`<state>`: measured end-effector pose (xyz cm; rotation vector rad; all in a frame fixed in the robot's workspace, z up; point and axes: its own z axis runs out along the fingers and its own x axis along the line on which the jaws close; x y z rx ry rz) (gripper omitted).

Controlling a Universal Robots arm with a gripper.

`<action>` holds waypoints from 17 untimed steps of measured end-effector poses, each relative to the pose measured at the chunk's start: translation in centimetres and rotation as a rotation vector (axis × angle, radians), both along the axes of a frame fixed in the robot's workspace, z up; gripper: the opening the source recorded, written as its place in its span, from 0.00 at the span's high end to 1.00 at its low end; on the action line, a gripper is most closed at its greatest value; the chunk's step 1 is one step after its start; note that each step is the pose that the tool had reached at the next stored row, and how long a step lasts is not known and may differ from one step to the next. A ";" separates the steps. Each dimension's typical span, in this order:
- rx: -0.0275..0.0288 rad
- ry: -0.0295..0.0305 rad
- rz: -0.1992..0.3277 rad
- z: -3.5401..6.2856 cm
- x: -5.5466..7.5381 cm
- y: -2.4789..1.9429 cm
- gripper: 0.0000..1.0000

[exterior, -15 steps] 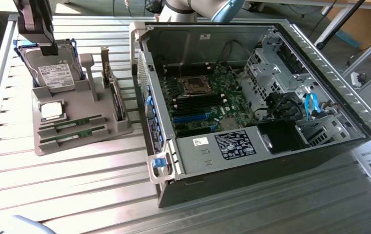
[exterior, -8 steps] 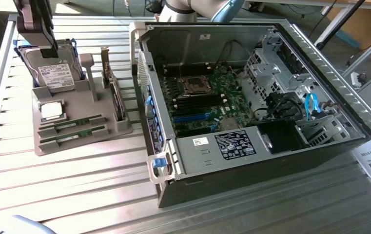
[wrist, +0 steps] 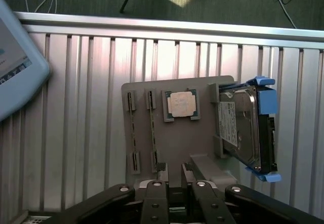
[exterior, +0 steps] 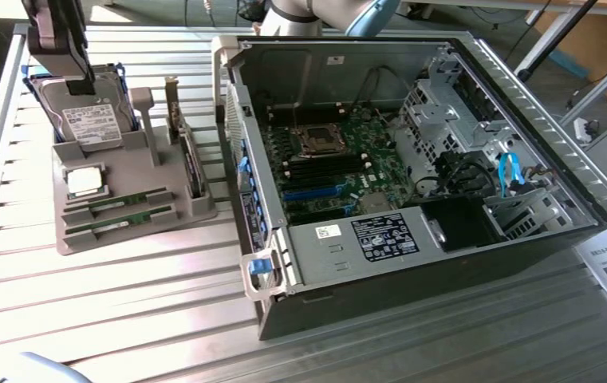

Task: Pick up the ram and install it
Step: 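Pick up the ram and move it above insertion slot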

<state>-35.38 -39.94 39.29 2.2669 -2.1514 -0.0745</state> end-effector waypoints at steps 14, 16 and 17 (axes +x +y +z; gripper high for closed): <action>-0.0005 0.0001 0.000 0.01 0.6 -0.93 0.75; -0.0005 0.0001 0.000 0.01 0.6 -0.93 0.75; -0.0005 0.0001 0.000 0.01 0.6 -0.93 0.75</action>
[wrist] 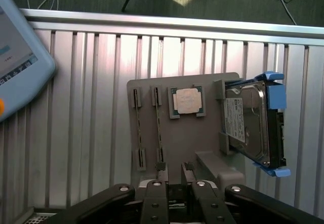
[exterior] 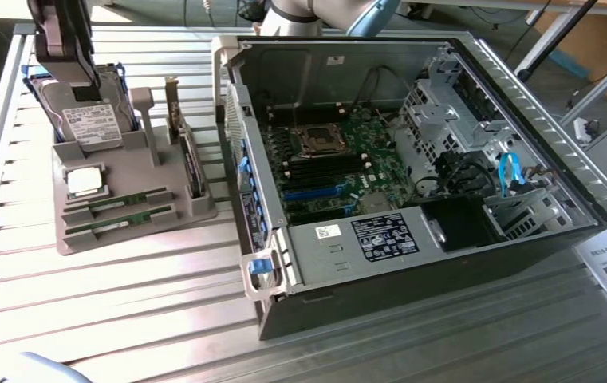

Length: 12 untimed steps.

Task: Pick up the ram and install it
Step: 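Pick up the ram and move it above insertion slot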

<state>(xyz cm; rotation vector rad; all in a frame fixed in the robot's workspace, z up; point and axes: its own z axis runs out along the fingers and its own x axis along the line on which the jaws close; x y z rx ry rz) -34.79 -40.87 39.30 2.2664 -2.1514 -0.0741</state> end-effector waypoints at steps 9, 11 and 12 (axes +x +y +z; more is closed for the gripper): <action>0.0000 0.0000 0.000 0.00 0.0 -0.38 0.75; 0.0000 0.0000 0.000 0.00 0.1 -0.56 0.75; -0.0001 0.0000 0.000 0.00 0.1 -0.66 0.75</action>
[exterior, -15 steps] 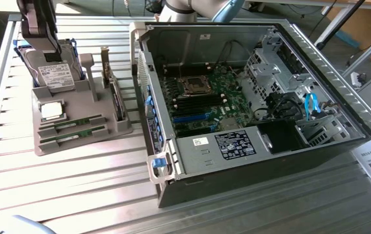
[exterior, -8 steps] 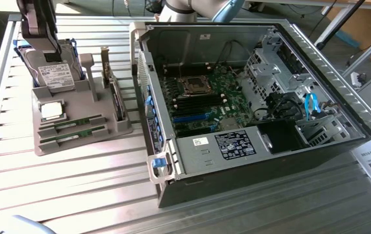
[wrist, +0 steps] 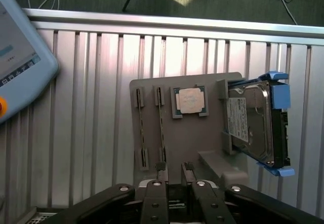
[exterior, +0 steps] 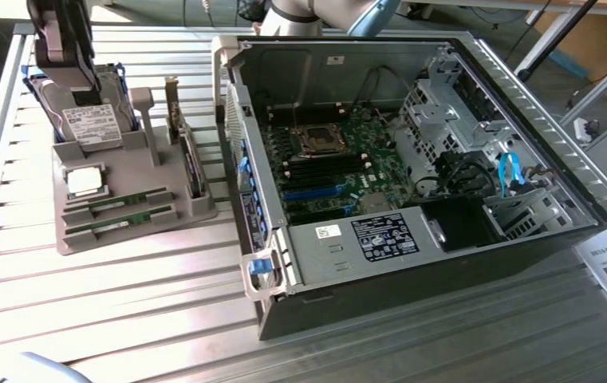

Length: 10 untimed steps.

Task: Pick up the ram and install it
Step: 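Pick up the ram and move it above insertion slot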

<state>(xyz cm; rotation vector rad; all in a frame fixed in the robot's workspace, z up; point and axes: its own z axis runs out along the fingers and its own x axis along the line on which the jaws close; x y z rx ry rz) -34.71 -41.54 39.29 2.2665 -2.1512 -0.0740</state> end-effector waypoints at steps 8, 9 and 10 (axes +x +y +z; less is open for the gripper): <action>0.0001 -0.0001 0.000 0.00 0.1 -0.94 0.75; 0.0001 0.0000 0.000 0.00 0.1 -1.06 0.75; 0.0001 -0.0001 0.000 0.00 0.2 -1.20 0.75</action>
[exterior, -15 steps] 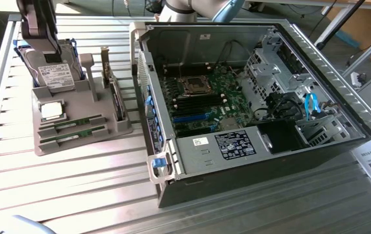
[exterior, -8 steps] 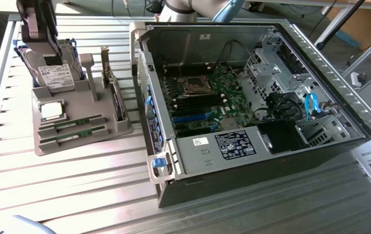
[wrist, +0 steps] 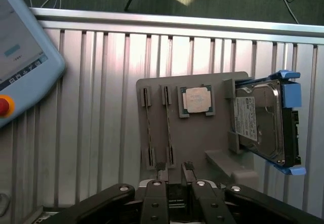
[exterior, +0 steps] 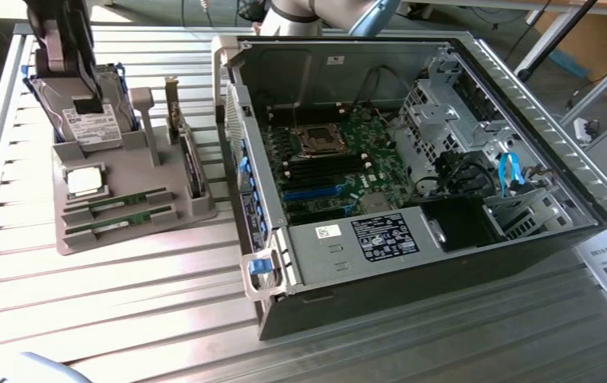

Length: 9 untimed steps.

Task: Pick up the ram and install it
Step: 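Pick up the ram and move it above insertion slot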

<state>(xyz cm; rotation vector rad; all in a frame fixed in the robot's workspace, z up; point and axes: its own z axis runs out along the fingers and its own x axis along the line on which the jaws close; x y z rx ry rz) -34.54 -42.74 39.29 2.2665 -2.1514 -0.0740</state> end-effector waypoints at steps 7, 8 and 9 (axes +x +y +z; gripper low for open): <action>0.0000 0.0001 0.000 0.00 0.1 -0.69 0.75; 0.0000 0.0001 0.000 0.00 0.1 -0.69 0.75; 0.0000 0.0001 0.000 0.00 0.1 -0.69 0.75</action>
